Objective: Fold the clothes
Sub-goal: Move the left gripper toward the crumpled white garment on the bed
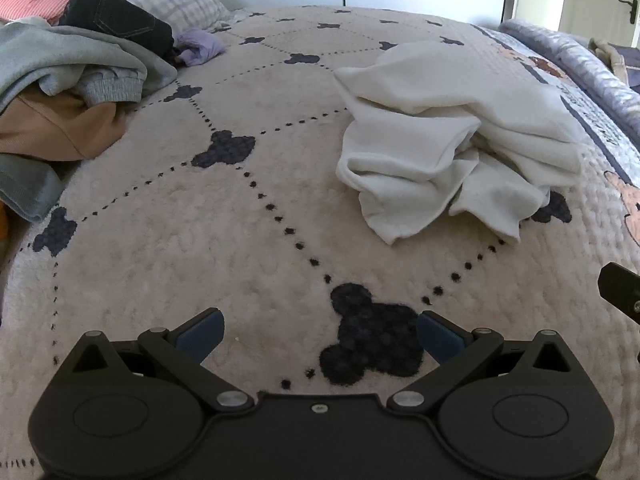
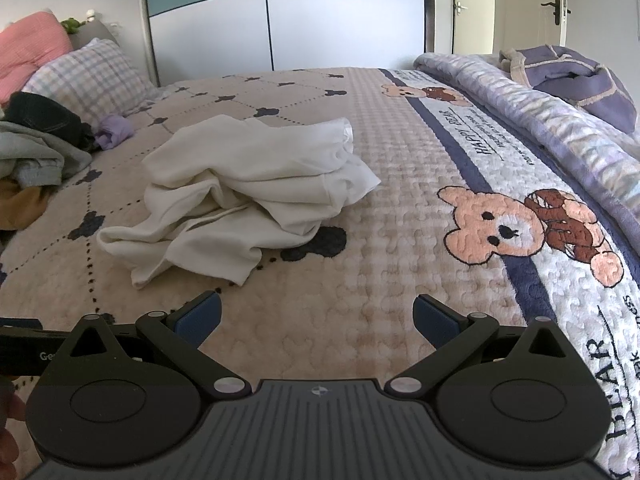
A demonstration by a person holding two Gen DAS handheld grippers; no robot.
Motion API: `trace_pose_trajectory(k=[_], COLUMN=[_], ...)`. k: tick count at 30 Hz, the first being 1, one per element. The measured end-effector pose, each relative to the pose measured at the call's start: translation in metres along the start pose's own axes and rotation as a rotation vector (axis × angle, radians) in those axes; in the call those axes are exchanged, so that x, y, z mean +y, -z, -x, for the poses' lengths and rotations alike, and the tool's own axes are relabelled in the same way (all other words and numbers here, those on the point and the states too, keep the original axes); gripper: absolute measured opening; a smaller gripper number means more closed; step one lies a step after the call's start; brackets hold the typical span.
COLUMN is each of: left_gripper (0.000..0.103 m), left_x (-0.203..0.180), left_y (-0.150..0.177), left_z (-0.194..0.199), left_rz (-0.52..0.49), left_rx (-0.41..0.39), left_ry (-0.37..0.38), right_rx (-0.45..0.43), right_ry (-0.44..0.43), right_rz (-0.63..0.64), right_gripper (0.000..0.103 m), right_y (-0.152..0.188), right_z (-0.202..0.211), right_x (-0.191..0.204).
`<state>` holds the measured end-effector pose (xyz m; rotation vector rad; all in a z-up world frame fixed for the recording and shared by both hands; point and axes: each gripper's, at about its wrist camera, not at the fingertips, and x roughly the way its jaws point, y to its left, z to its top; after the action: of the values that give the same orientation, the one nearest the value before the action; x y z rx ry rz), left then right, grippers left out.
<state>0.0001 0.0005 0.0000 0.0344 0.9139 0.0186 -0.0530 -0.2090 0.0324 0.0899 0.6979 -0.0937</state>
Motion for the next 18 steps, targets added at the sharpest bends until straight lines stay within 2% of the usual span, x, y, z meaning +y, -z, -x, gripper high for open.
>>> trace_pose_trajectory(k=[18], left_gripper=[0.103], left_x=[0.0024], left_y=[-0.0091], left_z=[0.0062], left_rz=[-0.001], left_rx=[-0.018], left_ry=[-0.008], right_rx=[-0.024], right_ry=[0.025], right_rz=[0.000], right_gripper=[0.103], right_y=[-0.0025], right_z=[0.0000], right_x=[-0.0021])
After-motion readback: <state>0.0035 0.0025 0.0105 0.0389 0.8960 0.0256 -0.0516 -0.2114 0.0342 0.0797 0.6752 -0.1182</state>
